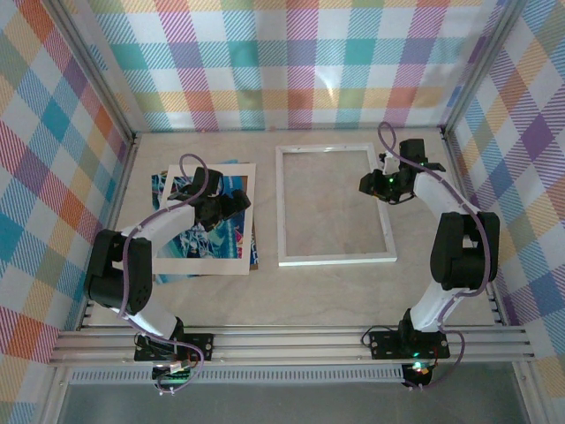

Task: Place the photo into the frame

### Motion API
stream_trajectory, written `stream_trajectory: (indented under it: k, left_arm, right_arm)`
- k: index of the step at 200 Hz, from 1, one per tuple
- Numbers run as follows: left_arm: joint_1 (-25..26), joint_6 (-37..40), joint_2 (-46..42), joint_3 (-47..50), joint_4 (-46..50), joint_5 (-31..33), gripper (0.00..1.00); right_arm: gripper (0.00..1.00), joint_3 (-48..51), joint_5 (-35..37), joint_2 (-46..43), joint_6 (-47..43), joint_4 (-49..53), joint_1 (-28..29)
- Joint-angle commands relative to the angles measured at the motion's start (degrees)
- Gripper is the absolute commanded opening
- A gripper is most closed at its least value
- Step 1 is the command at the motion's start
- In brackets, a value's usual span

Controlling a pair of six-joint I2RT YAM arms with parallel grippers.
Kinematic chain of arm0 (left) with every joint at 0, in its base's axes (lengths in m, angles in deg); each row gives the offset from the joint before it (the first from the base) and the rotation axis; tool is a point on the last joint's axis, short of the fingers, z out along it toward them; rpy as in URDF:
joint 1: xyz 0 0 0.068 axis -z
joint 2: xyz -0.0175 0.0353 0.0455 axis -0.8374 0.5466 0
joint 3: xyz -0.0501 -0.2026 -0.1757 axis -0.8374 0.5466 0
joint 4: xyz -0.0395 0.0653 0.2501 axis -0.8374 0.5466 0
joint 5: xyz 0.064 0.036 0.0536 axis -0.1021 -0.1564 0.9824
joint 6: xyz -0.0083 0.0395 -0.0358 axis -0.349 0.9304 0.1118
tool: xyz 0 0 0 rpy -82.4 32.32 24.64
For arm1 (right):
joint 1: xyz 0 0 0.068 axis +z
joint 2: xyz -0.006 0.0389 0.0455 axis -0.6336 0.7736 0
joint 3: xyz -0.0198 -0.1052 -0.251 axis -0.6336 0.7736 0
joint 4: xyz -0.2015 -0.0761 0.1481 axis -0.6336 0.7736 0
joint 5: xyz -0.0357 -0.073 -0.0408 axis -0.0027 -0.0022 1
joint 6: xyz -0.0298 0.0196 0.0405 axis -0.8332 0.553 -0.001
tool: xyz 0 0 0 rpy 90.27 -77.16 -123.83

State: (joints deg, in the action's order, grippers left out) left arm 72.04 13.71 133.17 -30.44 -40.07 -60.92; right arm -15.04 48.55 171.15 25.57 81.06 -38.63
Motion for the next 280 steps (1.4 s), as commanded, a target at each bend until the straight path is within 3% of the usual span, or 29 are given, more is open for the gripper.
stream_trajectory:
  k: [1, 45, 75, 135, 173, 218, 280]
  left_arm:
    - [-0.2, 0.2, 0.1, -1.7, 0.0, -0.6, 1.00]
    - [-0.2, 0.1, 0.1, -1.6, -0.2, -0.5, 1.00]
    - [-0.2, 0.1, 0.0, -1.3, -0.2, -0.4, 1.00]
    - [-0.2, 0.3, -1.0, -0.7, 0.1, 0.2, 1.00]
    - [-0.2, 0.4, -0.8, -0.6, 0.1, 0.1, 1.00]
    - [1.8, 1.6, 0.1, -0.6, -4.2, -4.1, 0.99]
    - [7.0, 1.0, 6.1, -3.1, -6.9, -5.3, 0.99]
  right_arm:
    - [0.42, -0.3, 1.7, 0.0, 0.7, 1.6, -0.3]
    - [0.69, -0.9, 13.2, -1.3, 0.4, 4.7, 0.1]
    - [0.81, -1.8, 20.9, -1.1, -1.0, 6.7, 0.2]
    - [0.83, -3.0, 29.6, -0.6, -3.2, 7.8, 0.1]
    - [0.81, -1.6, 30.4, 0.5, -3.3, 7.4, 0.1]
    - [0.79, 0.3, 19.6, 4.1, -5.5, 2.0, -0.5]
    - [0.80, 1.4, 12.7, 8.5, -5.1, -0.5, -1.3]
